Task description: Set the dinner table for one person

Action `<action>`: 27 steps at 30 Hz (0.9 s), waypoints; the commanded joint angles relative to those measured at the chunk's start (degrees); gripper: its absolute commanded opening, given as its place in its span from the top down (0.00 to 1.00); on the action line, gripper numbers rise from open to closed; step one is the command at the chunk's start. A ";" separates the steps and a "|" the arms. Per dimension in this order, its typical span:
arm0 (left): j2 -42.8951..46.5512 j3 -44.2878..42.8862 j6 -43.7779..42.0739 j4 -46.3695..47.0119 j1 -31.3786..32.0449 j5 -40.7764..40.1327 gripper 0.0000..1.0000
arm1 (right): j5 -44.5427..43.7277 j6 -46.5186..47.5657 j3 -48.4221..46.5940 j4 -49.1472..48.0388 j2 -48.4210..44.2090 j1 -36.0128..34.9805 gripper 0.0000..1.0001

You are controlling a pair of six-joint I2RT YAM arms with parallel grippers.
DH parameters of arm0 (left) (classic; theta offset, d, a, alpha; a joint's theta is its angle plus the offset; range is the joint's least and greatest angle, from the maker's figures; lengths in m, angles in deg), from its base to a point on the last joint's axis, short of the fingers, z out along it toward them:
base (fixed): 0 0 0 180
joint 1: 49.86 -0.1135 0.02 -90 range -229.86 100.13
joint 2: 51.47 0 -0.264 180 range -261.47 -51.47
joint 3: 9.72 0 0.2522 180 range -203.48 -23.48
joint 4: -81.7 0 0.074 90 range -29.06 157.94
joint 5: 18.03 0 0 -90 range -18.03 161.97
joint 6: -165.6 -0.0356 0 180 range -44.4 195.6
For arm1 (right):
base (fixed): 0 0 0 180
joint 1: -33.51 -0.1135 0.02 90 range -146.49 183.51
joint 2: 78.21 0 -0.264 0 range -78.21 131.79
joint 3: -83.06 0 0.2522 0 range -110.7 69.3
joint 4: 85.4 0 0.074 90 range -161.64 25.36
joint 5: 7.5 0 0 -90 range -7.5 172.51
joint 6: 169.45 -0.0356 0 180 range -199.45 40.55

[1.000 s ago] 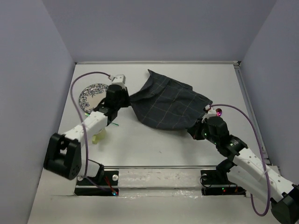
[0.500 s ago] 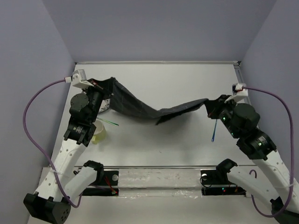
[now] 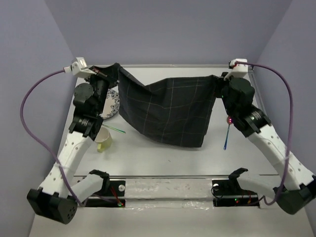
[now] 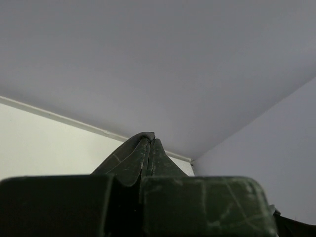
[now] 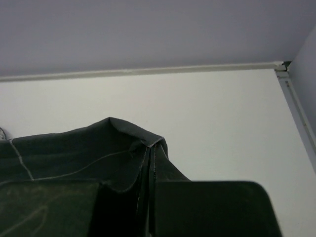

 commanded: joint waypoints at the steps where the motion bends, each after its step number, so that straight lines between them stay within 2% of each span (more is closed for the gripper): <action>1: -8.10 -6.61 -1.35 4.38 -1.10 -2.28 1.00 | 9.28 3.40 -7.26 -9.54 7.55 10.43 1.00; 4: -13.82 -12.59 -1.27 3.51 -3.46 -1.16 1.00 | 14.07 1.82 -14.00 -10.43 14.75 17.46 1.00; 8: -19.36 -19.71 -0.83 3.49 -6.72 2.97 1.00 | 14.62 4.71 -22.72 -10.34 21.53 19.51 1.00; 10: -19.89 -19.90 -0.83 4.55 -7.69 7.44 1.00 | 13.75 4.89 -23.53 -10.34 21.37 19.51 1.00; 12: -19.46 -16.92 0.05 5.78 -8.31 8.26 1.00 | 12.94 3.58 -22.31 -10.25 20.84 19.51 1.00; 13: -18.15 -14.82 0.66 6.92 -8.31 8.61 1.00 | 13.55 2.79 -20.82 -10.16 19.44 19.51 1.00; 16: -14.98 -3.93 2.86 13.06 -8.31 10.37 1.00 | 13.65 -0.29 -8.45 -12.62 14.87 19.51 1.00; 17: -14.02 3.32 3.48 14.82 -8.31 10.63 1.00 | 13.65 -1.08 -4.41 -13.67 13.38 19.51 1.00; 18: -13.05 7.13 4.35 16.58 -8.31 10.98 1.00 | 13.56 -2.30 4.07 -14.90 11.97 19.51 1.00; 20: -10.41 15.31 7.34 22.71 -8.31 11.51 1.00 | 12.60 -4.33 12.37 -18.92 8.55 19.51 1.00; 21: -9.10 22.74 8.22 24.58 -8.31 11.60 1.00 | 12.42 -6.08 19.29 -19.99 7.92 19.51 1.00; 23: -7.77 33.30 10.68 30.29 -8.40 11.34 1.00 | 12.24 -8.72 24.61 -20.80 7.30 19.51 1.00; 27: -4.00 44.60 13.06 35.22 -8.22 10.72 0.99 | 13.29 -14.35 32.88 -20.18 8.00 19.51 0.88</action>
